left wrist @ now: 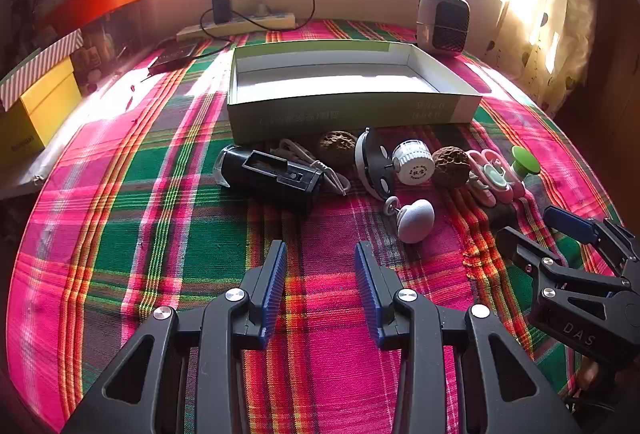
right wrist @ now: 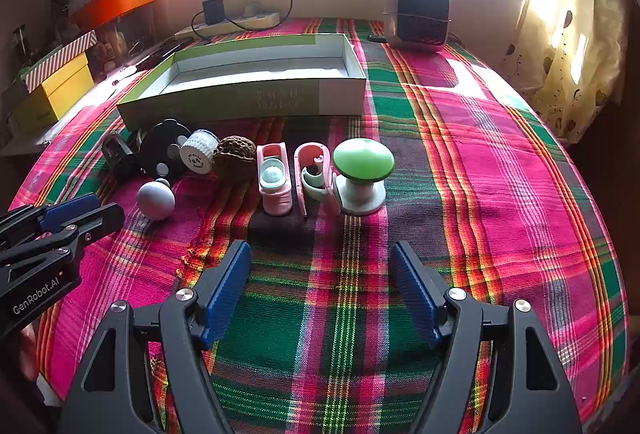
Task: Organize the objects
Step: 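Move the left gripper toward the black flashlight, then close the left gripper on the black flashlight while the right gripper grasps the green-topped mushroom, then carry the flashlight and green mushroom into the box with both grippers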
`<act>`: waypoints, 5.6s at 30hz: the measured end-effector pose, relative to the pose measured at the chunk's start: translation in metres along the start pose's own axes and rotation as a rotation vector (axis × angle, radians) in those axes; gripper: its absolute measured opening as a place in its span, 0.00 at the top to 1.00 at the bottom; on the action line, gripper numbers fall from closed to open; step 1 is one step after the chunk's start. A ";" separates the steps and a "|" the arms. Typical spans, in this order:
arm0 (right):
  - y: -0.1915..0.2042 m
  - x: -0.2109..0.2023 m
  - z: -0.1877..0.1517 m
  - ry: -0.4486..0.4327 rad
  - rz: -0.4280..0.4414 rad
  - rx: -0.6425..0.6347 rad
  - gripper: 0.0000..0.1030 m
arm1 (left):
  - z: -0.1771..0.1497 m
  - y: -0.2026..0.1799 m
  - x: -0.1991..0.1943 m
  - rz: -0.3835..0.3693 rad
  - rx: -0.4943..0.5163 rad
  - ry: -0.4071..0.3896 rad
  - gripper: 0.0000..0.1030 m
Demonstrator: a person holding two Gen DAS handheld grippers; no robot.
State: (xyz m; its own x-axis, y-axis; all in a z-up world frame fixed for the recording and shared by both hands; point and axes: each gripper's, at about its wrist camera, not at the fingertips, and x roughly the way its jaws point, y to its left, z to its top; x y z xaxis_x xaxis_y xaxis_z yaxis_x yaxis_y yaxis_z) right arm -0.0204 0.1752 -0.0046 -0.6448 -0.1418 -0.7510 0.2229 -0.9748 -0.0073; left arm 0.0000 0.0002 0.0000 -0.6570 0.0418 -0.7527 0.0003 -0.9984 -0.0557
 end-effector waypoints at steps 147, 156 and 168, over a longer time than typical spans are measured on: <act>-0.072 0.042 0.055 0.054 0.042 -0.032 0.56 | 0.051 0.079 0.037 0.082 -0.200 0.059 0.76; -0.067 0.040 0.054 0.049 0.056 -0.042 0.68 | 0.051 0.078 0.037 0.085 -0.194 0.057 0.76; -0.065 0.032 0.060 0.022 0.076 -0.035 0.68 | 0.052 0.075 0.035 0.070 -0.198 0.060 0.76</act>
State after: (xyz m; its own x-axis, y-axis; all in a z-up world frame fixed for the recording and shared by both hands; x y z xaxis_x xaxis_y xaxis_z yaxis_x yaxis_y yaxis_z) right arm -0.0996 0.2237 0.0112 -0.6090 -0.2109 -0.7646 0.2963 -0.9547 0.0273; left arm -0.0617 -0.0754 0.0037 -0.6039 -0.0196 -0.7969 0.1964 -0.9725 -0.1250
